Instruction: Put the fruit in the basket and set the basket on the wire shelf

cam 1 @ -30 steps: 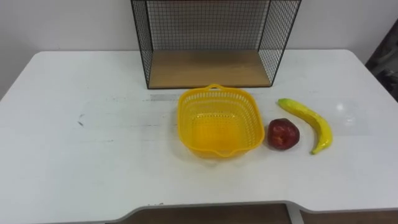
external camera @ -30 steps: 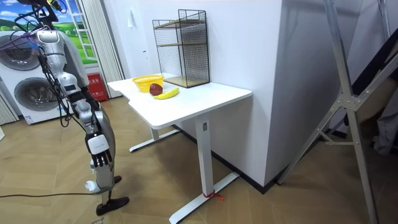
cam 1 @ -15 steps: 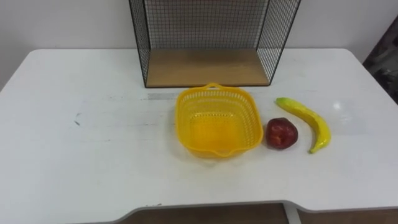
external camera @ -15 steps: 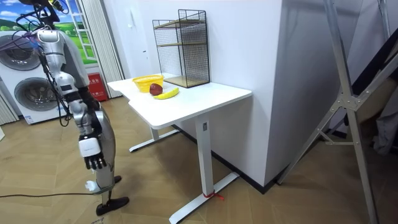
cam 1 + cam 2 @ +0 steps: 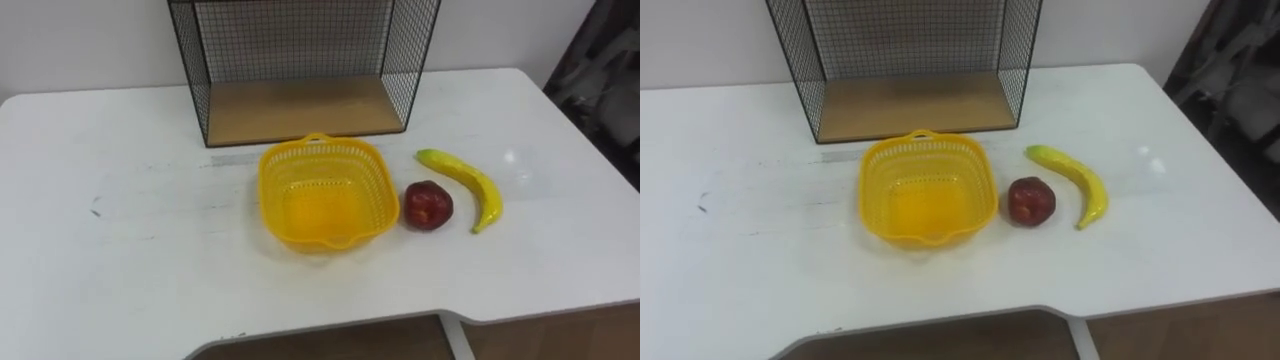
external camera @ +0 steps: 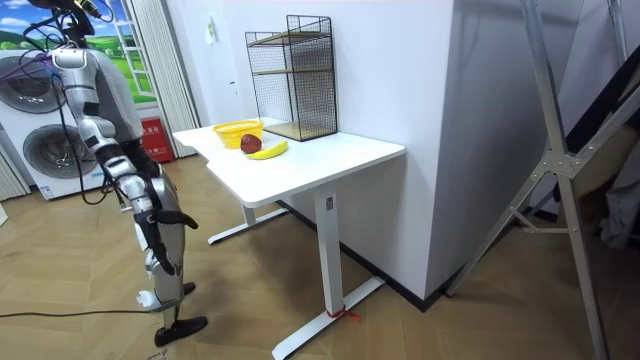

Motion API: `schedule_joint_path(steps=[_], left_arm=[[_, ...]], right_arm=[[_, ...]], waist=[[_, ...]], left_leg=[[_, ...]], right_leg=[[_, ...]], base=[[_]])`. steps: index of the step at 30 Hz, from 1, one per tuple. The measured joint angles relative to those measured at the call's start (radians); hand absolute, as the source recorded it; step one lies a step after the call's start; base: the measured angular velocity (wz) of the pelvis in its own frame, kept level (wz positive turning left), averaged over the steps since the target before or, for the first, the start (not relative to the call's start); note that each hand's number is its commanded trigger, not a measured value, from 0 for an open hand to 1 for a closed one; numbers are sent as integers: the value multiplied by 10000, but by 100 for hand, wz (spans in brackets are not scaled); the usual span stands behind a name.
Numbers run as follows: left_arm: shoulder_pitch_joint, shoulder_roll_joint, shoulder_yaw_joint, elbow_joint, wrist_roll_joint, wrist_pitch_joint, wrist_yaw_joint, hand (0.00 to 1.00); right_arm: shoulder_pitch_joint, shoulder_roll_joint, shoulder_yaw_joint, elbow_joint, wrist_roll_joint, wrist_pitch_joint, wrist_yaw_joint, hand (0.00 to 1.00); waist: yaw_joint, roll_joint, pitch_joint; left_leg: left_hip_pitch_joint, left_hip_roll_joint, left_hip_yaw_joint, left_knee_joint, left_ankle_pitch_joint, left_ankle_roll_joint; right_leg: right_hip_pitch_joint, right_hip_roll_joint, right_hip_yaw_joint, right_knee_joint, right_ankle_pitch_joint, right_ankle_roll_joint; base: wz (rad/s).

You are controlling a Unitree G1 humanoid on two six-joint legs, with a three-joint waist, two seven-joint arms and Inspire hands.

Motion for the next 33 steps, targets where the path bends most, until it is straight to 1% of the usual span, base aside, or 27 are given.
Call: schedule_joint_path(steps=[2, 4, 5, 6, 8, 10, 11, 13, 16, 19, 20, 22, 24, 25, 26, 27, 28, 29, 30, 31, 32, 33], left_arm=[[32, 20, -3, 26, -3, 3, 15, 0], [46, 89, -7, -66, 6, -9, 61, 0], [83, 89, -8, -133, 6, -8, 86, 0], [182, 100, -11, -333, 13, -11, 106, 0], [286, 131, -28, -505, 6, -17, 153, 0], [303, 198, -213, -528, 7, -14, 241, 0], [325, 202, -234, -543, 6, -16, 260, 0], [320, 208, -253, -572, 6, -45, 310, 0], [337, 218, -328, -590, 10, -69, 318, 0], [218, 232, -687, -587, -2, -154, 315, 0], [196, 232, -704, -588, 0, -158, 314, 0], [189, 254, -943, -562, 1, -155, 294, 0], [181, 270, -1073, -562, 2, -154, 289, 0], [171, 292, -1158, -571, 16, -156, 287, 0], [174, 295, -1199, -572, 37, -152, 282, 0], [164, 274, -1210, -572, 195, -148, 226, 0], [120, 272, -1209, -573, 406, -149, 107, 0], [98, 277, -1208, -577, 465, -149, 69, 0], [99, 284, -1210, -596, 478, -150, 42, 0], [90, 294, -1232, -602, 477, -150, 1, 0], [90, 304, -1262, -610, 477, -150, -16, 0], [92, 314, -1296, -667, 479, -151, -67, 0]], right_arm=[[-4, 3, -211, -1145, -175, -40, -590, 0], [79, 6, -206, -2854, -1301, -251, -1421, 0], [76, 2, -207, -3275, -1624, -303, -1623, 0], [64, -42, -205, -3966, -2176, -448, -2020, 0], [57, -204, -204, -4908, -2565, -512, -2680, 0], [30, -409, -208, -6106, -3263, -749, -3694, 0], [27, -442, -211, -6431, -3478, -809, -3950, 0], [-31, -611, -219, -7296, -4469, -1081, -4784, 0], [-30, -659, -197, -8048, -5655, -1295, -5370, 0], [-33, -664, -147, -9691, -6706, -1311, -5742, 0], [-33, -665, -120, -9947, -7025, -1314, -5760, 0], [-33, -792, 273, -10841, -7858, -1380, -5718, 0], [-34, -951, 655, -11183, -7956, -1517, -5487, 0], [-33, -966, 817, -11269, -7954, -1521, -5174, 0], [-41, -972, 918, -11263, -7951, -1518, -4996, 0], [-83, -981, 1079, -11228, -7929, -1512, -4618, 0], [-138, -983, 1162, -11159, -7925, -1511, -4158, 0], [-164, -990, 1227, -11106, -7915, -1512, -3923, 0], [-246, -1032, 1413, -10935, -7842, -1509, -3461, 0], [-280, -1134, 1643, -10851, -7555, -1469, -3007, 0], [-298, -1181, 1766, -10826, -7464, -1457, -2794, 0], [-332, -1211, 1966, -10776, -7461, -1455, -2346, 0]], waist=[[-60, 10, -6], [-142, -41, -37], [-153, -57, -41], [-195, -91, -54], [-183, -153, -56], [-194, -168, -48], [-192, -156, -40], [-180, -157, -45], [-175, -152, -47], [-48, -140, -38], [-5, -151, -35], [122, -168, -39], [202, -154, -27], [329, -211, 11], [380, -228, 22], [441, -232, 53], [505, -261, 60], [536, -269, 65], [577, -314, 55], [605, -310, 57], [609, -314, 54], [633, -314, 54]], left_leg=[[-16, -6, 76, -7, 1, 2], [-81, -5, 89, -9, 3, 5], [-96, -4, 89, -10, 4, 7], [-135, -4, 86, -11, 9, 11], [-156, -2, 90, -5, 13, 12], [-203, -1, 83, -16, 12, 12], [-222, 0, 82, -16, 13, 12], [-320, 3, 85, -11, 15, 9], [-331, 1, 84, -24, 45, 1], [-483, -10, 92, -16, 62, 6], [-488, -9, 97, -17, 65, 3], [-458, -7, 97, -18, 66, 1], [-410, -5, 95, -25, 67, 2], [-334, 2, 99, -29, 67, 1], [-324, 5, 100, -33, 67, 1], [-339, 5, 101, -34, 67, 2], [-379, 4, 101, -29, 67, 2], [-396, 4, 99, -28, 67, 2], [-401, 6, 93, -30, 67, 2], [-401, 7, 93, -28, 67, 1], [-401, 8, 91, -27, 67, 2], [-417, 9, 80, -25, 67, 1]], right_leg=[[-59, 0, 76, 3, 3, 4], [-168, -2, 80, 85, 5, 9], [-198, -2, 81, 125, 5, 9], [-236, -2, 80, 137, 5, 9], [-258, 0, 91, 144, 5, 9], [-291, 0, 81, 144, 6, 9], [-319, 0, 80, 146, 6, 9], [-427, 1, 84, 159, 6, 7], [-454, 2, 80, 158, 7, 7], [-608, -5, 74, 168, 8, 8], [-621, -4, 76, 167, 8, 7], [-584, -2, 75, 144, 9, 7], [-549, -2, 75, 126, 9, 6], [-481, 2, 75, 127, 9, 6], [-468, 3, 72, 128, 9, 6], [-488, 0, 70, 128, 9, 6], [-516, -5, 65, 126, 10, 4], [-528, -7, 63, 126, 11, 3], [-531, -8, 59, 129, 12, 3], [-527, -8, 59, 131, 12, 2], [-528, -8, 56, 131, 12, 2], [-536, -8, 53, 130, 12, 1]], base=[[-13], [0], [0], [0], [0], [0], [0], [0], [0], [0], [0], [0], [0], [0], [0], [0], [0], [0], [0], [0], [0], [3]])
